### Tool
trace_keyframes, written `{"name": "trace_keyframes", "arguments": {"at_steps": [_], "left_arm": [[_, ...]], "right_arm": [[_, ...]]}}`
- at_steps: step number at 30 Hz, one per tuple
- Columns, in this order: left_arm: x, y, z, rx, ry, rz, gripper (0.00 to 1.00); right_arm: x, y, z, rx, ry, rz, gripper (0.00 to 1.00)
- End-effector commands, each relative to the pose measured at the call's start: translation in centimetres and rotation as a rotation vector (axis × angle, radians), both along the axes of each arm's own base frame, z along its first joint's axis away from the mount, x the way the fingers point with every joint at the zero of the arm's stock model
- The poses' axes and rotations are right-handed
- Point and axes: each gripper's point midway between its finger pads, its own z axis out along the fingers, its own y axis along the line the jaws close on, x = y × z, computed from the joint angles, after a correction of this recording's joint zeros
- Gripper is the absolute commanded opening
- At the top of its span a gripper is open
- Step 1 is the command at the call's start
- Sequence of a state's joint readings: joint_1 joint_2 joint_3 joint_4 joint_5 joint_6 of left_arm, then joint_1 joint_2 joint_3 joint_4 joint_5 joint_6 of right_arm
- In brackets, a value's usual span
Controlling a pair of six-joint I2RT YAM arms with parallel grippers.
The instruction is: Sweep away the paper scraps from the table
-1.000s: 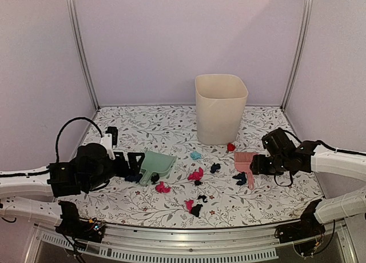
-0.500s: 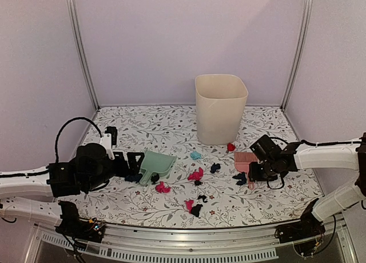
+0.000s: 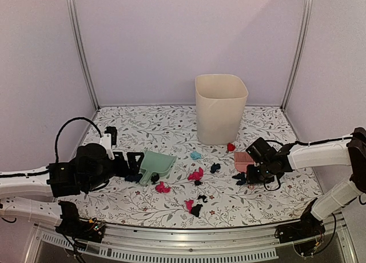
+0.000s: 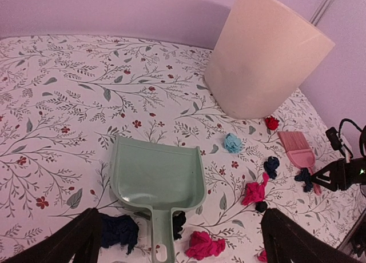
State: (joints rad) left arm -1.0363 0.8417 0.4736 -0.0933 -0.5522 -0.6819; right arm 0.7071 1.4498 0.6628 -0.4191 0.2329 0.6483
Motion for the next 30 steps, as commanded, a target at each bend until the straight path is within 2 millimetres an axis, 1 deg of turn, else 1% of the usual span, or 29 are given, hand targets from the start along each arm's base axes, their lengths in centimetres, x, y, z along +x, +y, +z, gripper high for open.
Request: {"name": "trace_keyframes", "arguments": {"at_steps": [1, 4, 10, 16, 20, 25, 29, 30], "left_arm": [[-0.3, 0.2, -0.6, 0.017, 0.003, -0.001, 1.00], [-0.3, 0.2, -0.7, 0.018, 0.005, 0.001, 1.00], [-0.3, 0.2, -0.8, 0.022, 0.007, 0.003, 1.00], [-0.3, 0.1, -0.9, 0.024, 0.009, 0.002, 1.00], [-0.3, 0.0, -0.8, 0.022, 0.009, -0.002, 1.00], [-0.6, -0.8, -0.4, 0.003, -0.005, -0.050, 1.00], [-1.0, -1.8, -0.1, -0.018, -0.015, -0.115, 1.00], [-1.1, -2.2, 0.2, -0.031, -0.024, -0.132, 1.00]], "right_arm": [[0.1, 0.5, -0.3, 0.006, -0.004, 0.002, 0.45], [0.0, 0.3, -0.8, -0.005, 0.007, 0.002, 0.42], [-0.1, 0.0, -1.3, -0.028, 0.015, -0.003, 0.32], [-0.1, -0.1, -1.8, -0.040, 0.024, 0.000, 0.30], [0.1, -0.2, -1.7, -0.051, 0.014, -0.005, 0.18], [0.7, -0.5, -0.8, -0.063, -0.023, -0.013, 0.09], [1.1, -0.8, 0.6, -0.073, -0.061, -0.020, 0.05], [1.3, -0.7, 1.2, -0.066, -0.074, -0.020, 0.04]]}}
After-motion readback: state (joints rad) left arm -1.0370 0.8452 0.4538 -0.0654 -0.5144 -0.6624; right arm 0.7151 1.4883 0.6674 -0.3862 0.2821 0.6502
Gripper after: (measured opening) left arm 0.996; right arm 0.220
